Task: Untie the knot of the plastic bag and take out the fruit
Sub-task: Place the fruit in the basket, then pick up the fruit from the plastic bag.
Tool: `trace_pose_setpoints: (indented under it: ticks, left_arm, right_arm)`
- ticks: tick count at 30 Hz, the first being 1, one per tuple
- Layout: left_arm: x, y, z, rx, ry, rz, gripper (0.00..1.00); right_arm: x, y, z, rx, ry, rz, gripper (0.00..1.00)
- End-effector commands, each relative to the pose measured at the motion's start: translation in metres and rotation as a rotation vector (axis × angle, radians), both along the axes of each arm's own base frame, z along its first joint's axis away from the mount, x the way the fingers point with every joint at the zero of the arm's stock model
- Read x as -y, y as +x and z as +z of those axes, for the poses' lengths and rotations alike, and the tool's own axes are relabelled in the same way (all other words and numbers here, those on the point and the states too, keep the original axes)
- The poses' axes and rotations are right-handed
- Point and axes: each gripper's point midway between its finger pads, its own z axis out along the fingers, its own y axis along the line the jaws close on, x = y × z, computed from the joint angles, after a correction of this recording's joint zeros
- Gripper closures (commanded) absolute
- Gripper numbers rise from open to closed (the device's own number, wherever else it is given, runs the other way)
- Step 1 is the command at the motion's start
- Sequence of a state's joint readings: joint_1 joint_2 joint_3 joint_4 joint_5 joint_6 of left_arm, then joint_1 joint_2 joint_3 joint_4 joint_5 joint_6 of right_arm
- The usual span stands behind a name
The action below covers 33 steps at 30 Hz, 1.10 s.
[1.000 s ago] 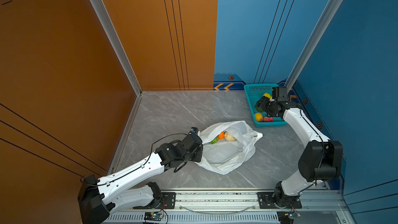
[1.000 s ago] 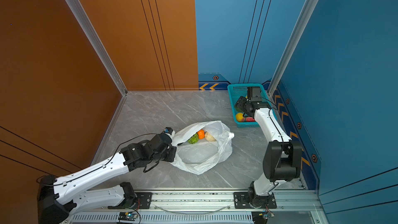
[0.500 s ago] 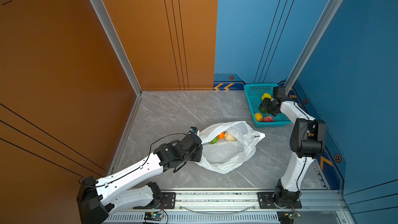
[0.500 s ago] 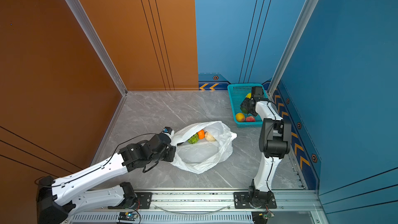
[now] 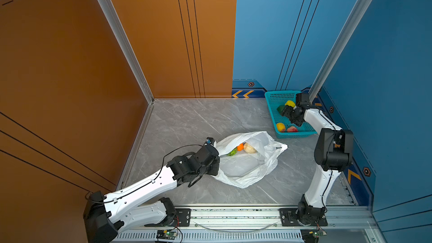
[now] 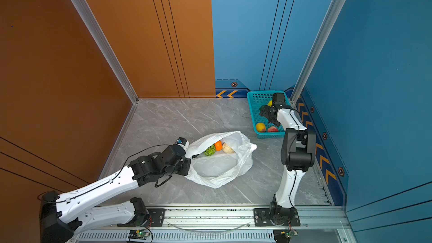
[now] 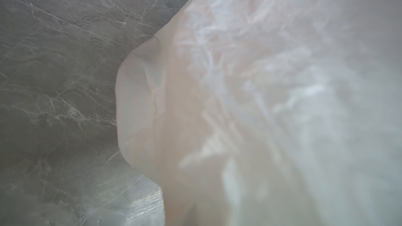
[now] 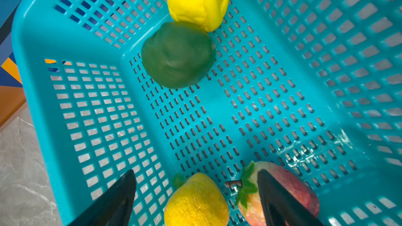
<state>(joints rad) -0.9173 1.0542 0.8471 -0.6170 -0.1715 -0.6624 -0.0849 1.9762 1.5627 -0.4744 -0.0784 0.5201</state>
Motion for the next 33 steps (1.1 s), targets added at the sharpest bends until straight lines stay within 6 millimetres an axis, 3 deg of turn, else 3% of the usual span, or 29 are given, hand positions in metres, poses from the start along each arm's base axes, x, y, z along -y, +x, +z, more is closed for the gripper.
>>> trace_pose_setpoints:
  ticks: [1,8,15,23,33]
  left_arm:
    - [0.001,0.004,0.014,0.035,-0.034,0.018,1.0]
    - [0.0,0.004,0.015,0.04,-0.034,0.022,1.0]
    - [0.0,0.004,0.018,0.046,-0.039,0.02,1.0]
    - [-0.001,0.005,0.02,0.052,-0.045,0.034,1.0]
    - [0.0,0.005,0.019,0.047,-0.041,0.031,1.0]
  right_arm:
    - [-0.008,-0.004,0.03,0.036,-0.015,0.031,0.12]
    - [-0.035,-0.019,0.068,0.099,-0.004,0.1,0.12]
    - [-0.082,-0.055,0.122,0.172,0.028,0.229,0.11]
    - [-0.161,-0.136,0.183,0.231,0.016,0.447,0.08]
    - [-0.245,-0.23,0.199,0.233,0.01,0.698,0.06]
